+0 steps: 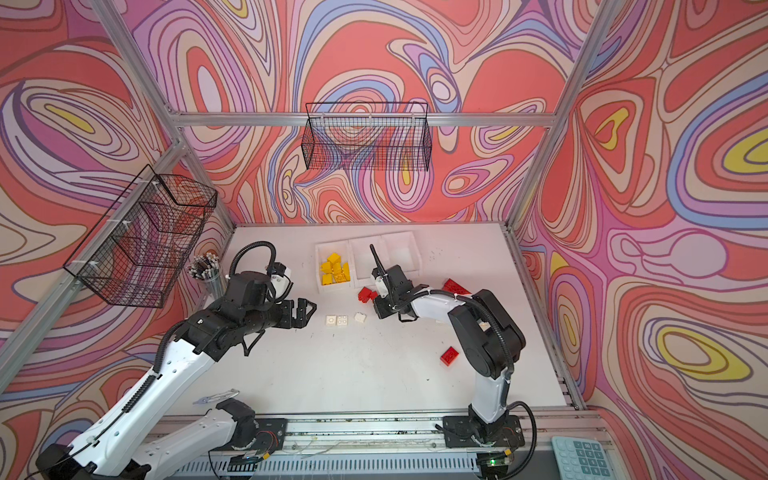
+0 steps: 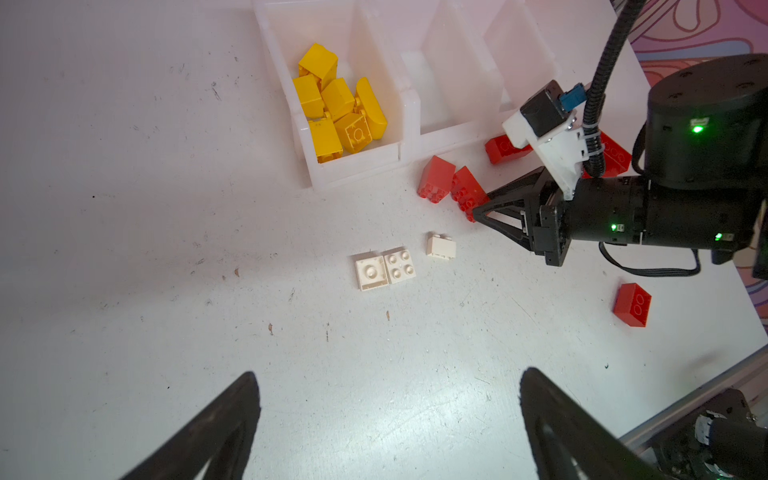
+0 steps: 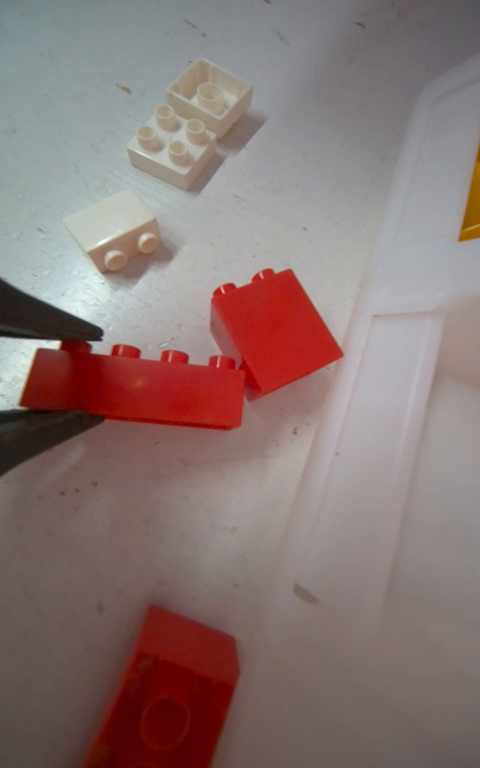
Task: Sort the legos into containers by color
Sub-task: 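Close the right gripper on the red 2x4 brick beside the bin, then carry the red brick with the right gripper over the middle compartment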
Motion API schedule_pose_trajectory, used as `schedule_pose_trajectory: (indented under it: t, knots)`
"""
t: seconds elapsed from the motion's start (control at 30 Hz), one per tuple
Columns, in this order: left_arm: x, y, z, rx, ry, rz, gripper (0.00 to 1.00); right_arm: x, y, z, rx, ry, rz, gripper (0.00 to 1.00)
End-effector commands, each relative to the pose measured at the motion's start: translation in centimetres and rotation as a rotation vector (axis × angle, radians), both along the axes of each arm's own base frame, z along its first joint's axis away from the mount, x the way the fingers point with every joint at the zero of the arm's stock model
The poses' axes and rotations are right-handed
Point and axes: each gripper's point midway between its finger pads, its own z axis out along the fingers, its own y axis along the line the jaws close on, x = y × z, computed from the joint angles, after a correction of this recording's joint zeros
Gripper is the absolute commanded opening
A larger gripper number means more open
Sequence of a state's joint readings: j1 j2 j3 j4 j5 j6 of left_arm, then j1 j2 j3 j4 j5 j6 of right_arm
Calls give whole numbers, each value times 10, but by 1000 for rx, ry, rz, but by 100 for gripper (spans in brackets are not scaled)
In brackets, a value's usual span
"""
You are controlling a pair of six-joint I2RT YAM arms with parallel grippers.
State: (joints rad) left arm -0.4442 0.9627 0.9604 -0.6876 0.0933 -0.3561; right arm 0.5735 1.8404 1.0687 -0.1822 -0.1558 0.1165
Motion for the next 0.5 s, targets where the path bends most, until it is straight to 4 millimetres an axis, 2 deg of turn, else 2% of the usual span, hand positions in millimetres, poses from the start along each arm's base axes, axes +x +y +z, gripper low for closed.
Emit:
schedule_pose_trajectory:
  t: [0.0, 0.03, 0.07, 0.27, 0.4, 0.47]
  knots:
    - [-3, 0, -1, -14, 0, 0, 97, 1, 0, 32, 10, -38, -17, 14]
    - [-4, 0, -1, -14, 2, -2, 97, 1, -1, 32, 10, -33, -24, 14]
    - [-4, 0, -2, -16, 4, -2, 97, 1, 0, 50, 35, -57, -29, 13]
    - [-12, -3, -16, -59, 27, -2, 97, -2, 6, 89, 108, -69, -29, 14]
    - [-21, -5, -36, -91, 70, 0, 96, 13, 13, 116, 131, -96, -52, 15]
    - [-25, -7, -43, -106, 89, -9, 97, 24, 19, 124, 127, -104, -53, 14]
